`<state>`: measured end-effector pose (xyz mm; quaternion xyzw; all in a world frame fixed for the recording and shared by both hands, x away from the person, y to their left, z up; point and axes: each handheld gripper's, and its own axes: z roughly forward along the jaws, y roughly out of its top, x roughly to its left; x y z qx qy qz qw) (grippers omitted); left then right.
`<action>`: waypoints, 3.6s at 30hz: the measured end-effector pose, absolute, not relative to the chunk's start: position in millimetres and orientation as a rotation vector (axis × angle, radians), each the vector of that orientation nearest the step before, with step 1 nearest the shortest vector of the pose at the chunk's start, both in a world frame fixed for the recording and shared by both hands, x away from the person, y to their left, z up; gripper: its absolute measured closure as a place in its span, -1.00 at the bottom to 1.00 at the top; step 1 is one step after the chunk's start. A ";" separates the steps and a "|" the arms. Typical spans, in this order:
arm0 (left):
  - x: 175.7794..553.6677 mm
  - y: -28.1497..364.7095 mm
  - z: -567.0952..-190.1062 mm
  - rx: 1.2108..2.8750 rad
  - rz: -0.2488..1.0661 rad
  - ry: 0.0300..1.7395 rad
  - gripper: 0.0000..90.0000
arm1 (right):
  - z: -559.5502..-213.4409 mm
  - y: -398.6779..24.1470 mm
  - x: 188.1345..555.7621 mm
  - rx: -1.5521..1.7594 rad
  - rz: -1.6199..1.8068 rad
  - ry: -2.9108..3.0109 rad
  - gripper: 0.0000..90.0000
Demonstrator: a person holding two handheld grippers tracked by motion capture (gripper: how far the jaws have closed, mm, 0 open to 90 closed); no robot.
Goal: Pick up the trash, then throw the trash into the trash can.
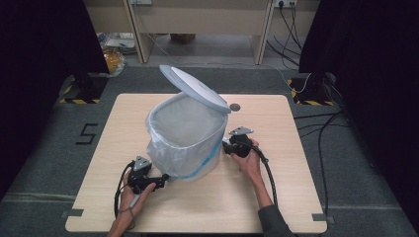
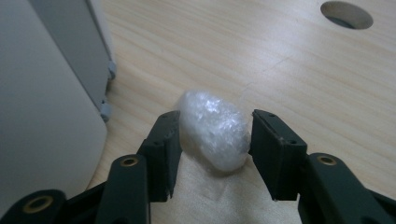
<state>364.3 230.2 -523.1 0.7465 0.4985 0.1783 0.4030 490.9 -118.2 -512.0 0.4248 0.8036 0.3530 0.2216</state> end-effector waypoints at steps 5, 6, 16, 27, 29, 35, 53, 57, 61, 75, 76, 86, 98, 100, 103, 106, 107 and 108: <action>363.8 229.4 -523.1 1.885 0.457 1.258 -0.67 | -515.2 -122.4 493.4 1.213 1.014 2.210 0.43; 364.0 229.6 -523.1 1.885 0.455 1.258 -0.67 | -514.4 -123.0 493.0 1.202 1.005 2.216 0.45; 363.9 229.3 -523.1 1.885 0.456 1.257 -0.67 | -494.9 -141.5 473.6 1.149 1.031 2.158 0.49; 364.0 229.4 -523.2 1.885 0.449 1.259 -0.67 | -467.0 -159.0 443.7 1.120 1.086 2.122 0.49; 363.3 228.5 -523.2 1.885 0.452 1.258 -0.67 | -460.5 -162.3 436.1 1.110 1.099 2.111 0.49; 362.4 226.6 -523.2 1.890 0.449 1.254 -0.67 | -442.8 -172.2 418.3 1.087 1.117 2.086 0.49; 362.8 225.9 -523.8 1.871 0.413 1.282 -0.67 | -392.5 -195.4 367.2 1.050 1.255 2.002 0.49; 363.0 226.0 -523.8 1.871 0.410 1.281 -0.68 | -383.6 -194.3 357.4 1.031 1.281 1.986 0.49; 363.0 226.0 -523.9 1.870 0.409 1.281 -0.68 | -377.8 -192.5 351.8 1.011 1.305 1.983 0.49; 362.9 225.8 -523.7 1.873 0.410 1.279 -0.68 | -349.2 -179.0 332.2 0.935 1.378 1.987 0.49; 362.9 225.8 -523.7 1.872 0.409 1.279 -0.68 | -346.9 -177.9 330.6 0.930 1.388 1.989 0.49; 362.9 225.7 -523.6 1.875 0.406 1.278 -0.68 | -326.9 -170.0 317.3 0.882 1.408 2.005 0.49; 363.1 225.7 -523.6 1.877 0.404 1.274 -0.68 | -304.5 -152.4 309.6 0.842 1.451 2.003 0.49; 363.1 225.6 -523.6 1.878 0.405 1.273 -0.68 | -301.8 -146.4 312.4 0.842 1.459 2.002 0.49; 363.1 225.6 -523.6 1.878 0.405 1.273 -0.68 | -300.2 -138.8 316.8 0.836 1.469 2.009 0.49; 363.1 225.6 -523.6 1.878 0.405 1.273 -0.68 | -298.8 -124.5 324.8 0.828 1.476 2.026 0.49; 363.2 225.7 -523.6 1.877 0.403 1.273 -0.68 | -298.5 -122.1 326.4 0.824 1.474 2.029 0.49; 363.2 225.7 -523.6 1.878 0.403 1.273 -0.68 | -298.0 -118.9 328.4 0.824 1.477 2.031 0.49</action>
